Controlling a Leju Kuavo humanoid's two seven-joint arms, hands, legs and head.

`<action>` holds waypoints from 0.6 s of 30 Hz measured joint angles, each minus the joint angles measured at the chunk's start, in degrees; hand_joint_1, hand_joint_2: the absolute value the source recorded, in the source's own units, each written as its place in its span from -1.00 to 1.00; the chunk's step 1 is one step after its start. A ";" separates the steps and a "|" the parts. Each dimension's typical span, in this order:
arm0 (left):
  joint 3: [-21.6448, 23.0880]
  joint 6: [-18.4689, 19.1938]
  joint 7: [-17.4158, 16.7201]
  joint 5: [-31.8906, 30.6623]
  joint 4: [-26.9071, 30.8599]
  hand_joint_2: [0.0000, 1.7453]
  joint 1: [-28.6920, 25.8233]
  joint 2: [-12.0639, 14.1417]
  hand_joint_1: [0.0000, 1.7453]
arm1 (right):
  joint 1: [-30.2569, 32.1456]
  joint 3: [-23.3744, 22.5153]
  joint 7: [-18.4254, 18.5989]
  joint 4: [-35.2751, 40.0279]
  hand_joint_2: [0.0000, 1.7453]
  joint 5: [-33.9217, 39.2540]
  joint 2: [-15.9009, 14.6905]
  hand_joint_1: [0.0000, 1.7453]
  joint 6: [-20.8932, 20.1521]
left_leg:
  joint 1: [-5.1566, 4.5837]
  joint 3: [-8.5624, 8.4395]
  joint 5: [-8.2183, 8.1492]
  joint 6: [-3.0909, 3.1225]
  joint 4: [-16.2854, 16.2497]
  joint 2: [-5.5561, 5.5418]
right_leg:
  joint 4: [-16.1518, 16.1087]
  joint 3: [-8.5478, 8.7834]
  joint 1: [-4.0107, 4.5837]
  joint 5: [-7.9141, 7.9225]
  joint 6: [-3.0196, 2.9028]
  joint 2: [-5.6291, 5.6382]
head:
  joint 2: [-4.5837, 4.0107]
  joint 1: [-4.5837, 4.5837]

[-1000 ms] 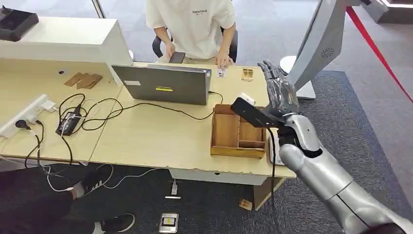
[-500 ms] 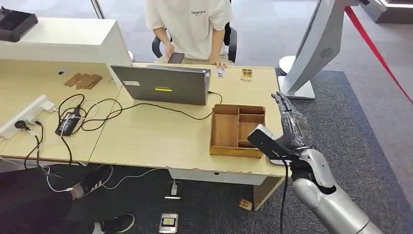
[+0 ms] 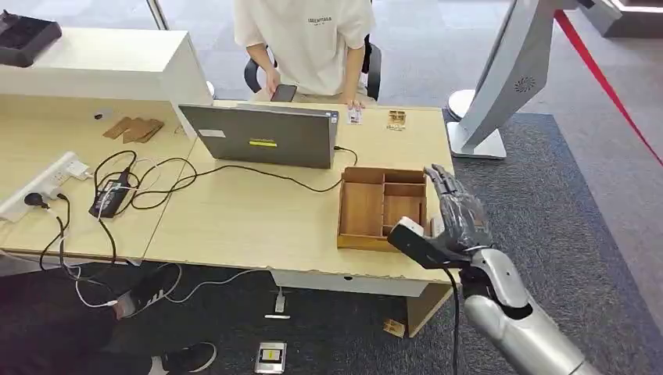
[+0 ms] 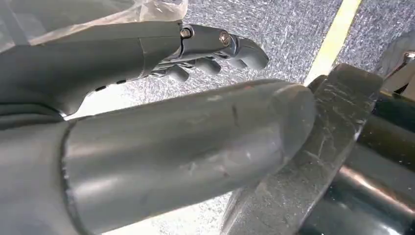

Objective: Pass the card to the sensor for recognition and then transmit it.

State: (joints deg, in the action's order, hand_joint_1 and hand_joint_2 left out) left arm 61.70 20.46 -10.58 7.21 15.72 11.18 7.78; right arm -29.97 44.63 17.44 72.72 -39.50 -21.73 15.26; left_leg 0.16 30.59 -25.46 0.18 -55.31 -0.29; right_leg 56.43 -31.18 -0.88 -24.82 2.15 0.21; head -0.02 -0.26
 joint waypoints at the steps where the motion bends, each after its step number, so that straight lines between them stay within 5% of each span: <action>1: 0.00 0.00 0.00 0.00 0.00 -1.00 0.00 0.00 -1.00 | 0.20 0.00 -0.11 -0.46 1.00 0.07 0.15 -1.00 0.13 | 0.00 0.00 0.00 0.00 0.00 0.00 | 0.00 0.00 0.00 0.00 0.00 0.00 | 0.00 -0.02; 18: 0.00 0.00 -0.02 -0.02 0.00 -1.00 0.12 0.00 -1.00 | 1.38 0.00 -0.52 -5.68 1.00 0.00 1.86 -1.00 1.22 | 0.00 0.00 0.00 0.00 0.00 0.00 | 0.01 0.00 0.00 0.00 0.00 0.00 | 0.00 0.00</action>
State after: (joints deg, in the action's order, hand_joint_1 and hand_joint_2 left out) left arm 61.70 20.46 -10.60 7.19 15.72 11.29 7.78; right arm -28.59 44.63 16.92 67.03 -39.50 -19.87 16.48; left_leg 0.16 30.59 -25.46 0.18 -55.31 -0.29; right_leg 56.44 -31.18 -0.88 -24.81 2.15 0.21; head -0.02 -0.26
